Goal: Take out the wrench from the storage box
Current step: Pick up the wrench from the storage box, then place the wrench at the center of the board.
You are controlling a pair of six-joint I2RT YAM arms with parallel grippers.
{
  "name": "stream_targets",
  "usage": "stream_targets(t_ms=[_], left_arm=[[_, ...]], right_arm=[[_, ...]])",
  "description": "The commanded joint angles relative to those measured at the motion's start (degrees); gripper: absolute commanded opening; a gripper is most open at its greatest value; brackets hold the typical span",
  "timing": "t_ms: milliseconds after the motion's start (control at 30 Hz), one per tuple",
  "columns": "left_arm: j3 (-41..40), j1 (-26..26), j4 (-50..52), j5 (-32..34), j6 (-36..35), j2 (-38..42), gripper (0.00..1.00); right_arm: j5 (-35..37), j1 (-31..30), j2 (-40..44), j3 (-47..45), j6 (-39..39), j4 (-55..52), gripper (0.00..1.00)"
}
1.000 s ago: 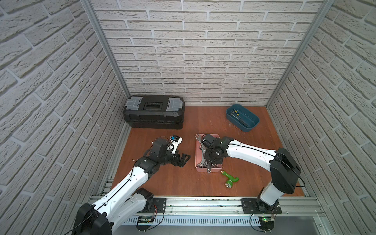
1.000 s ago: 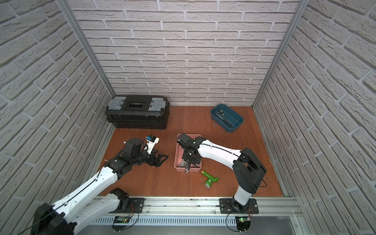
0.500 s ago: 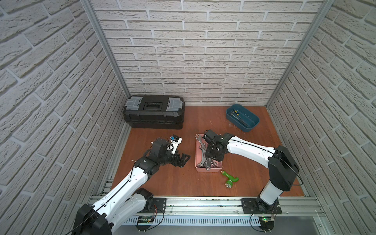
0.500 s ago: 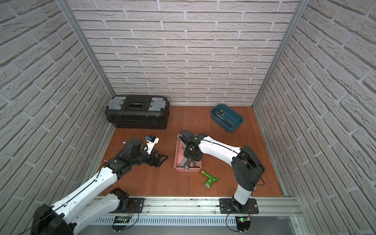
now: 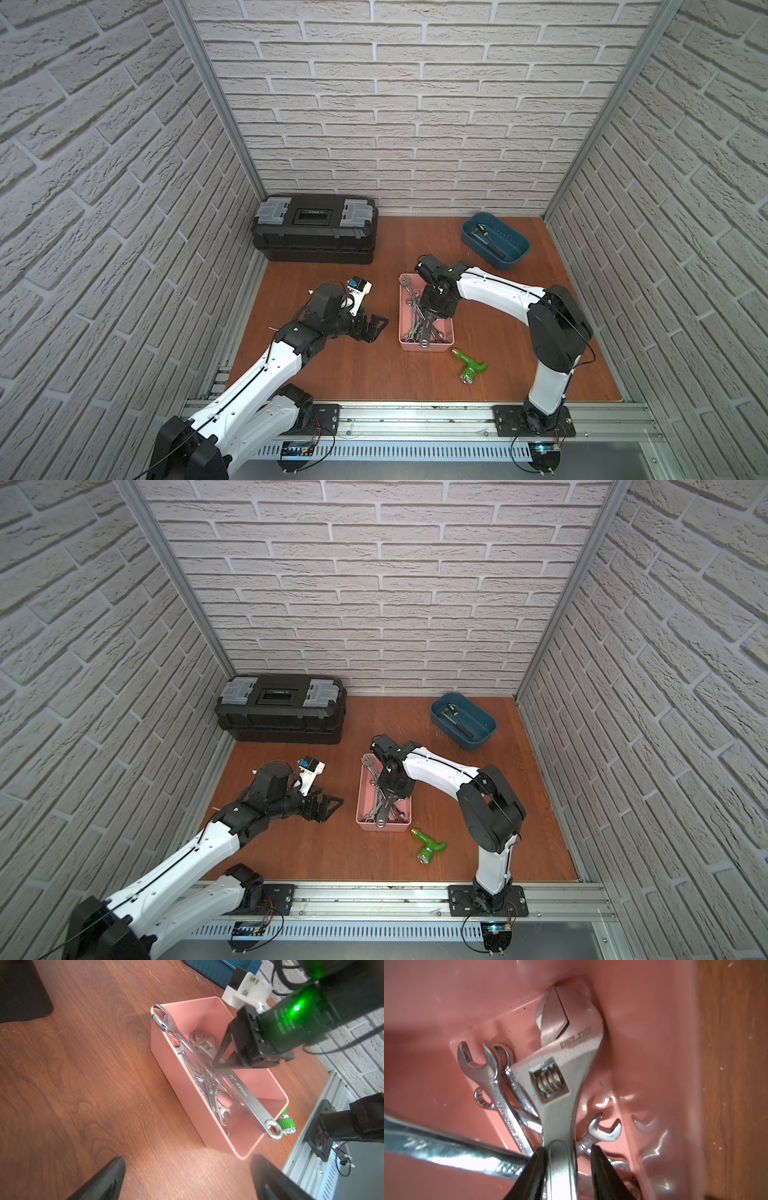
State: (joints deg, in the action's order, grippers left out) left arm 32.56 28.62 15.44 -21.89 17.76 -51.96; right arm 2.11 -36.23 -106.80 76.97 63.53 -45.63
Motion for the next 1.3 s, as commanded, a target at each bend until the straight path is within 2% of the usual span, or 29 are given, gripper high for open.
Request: stream_targets(t_ms=[0, 167, 333, 700, 1133, 1267], left_arm=[[-0.83, 0.29, -1.03, 0.17, -0.45, -0.24, 0.98], [-1.00, 0.22, -1.26, 0.44, -0.53, -0.49, 0.98], [-1.09, 0.26, -1.63, 0.42, -0.19, -0.94, 0.98], [-0.92, 0.37, -2.35, 0.88, 0.44, -1.53, 0.98], [0.38, 0.37, -2.39, 0.61, 0.14, -2.97, 0.98], [1.09, 0.39, -2.36, 0.56, 0.10, -2.89, 0.98]], right_arm=[[0.50, 0.28, -2.71, 1.42, -0.89, -0.86, 0.41], [0.74, 0.28, -4.54, 2.87, -1.30, -2.00, 0.40], [1.29, 0.28, -4.13, 3.68, -1.57, -1.95, 0.23], [2.40, -1.10, 0.22, 6.43, -2.29, -3.59, 0.03], [2.90, -2.09, 8.25, 4.32, -2.44, -4.84, 0.02], [3.66, -2.14, 11.56, 4.07, -4.56, -6.46, 0.02]])
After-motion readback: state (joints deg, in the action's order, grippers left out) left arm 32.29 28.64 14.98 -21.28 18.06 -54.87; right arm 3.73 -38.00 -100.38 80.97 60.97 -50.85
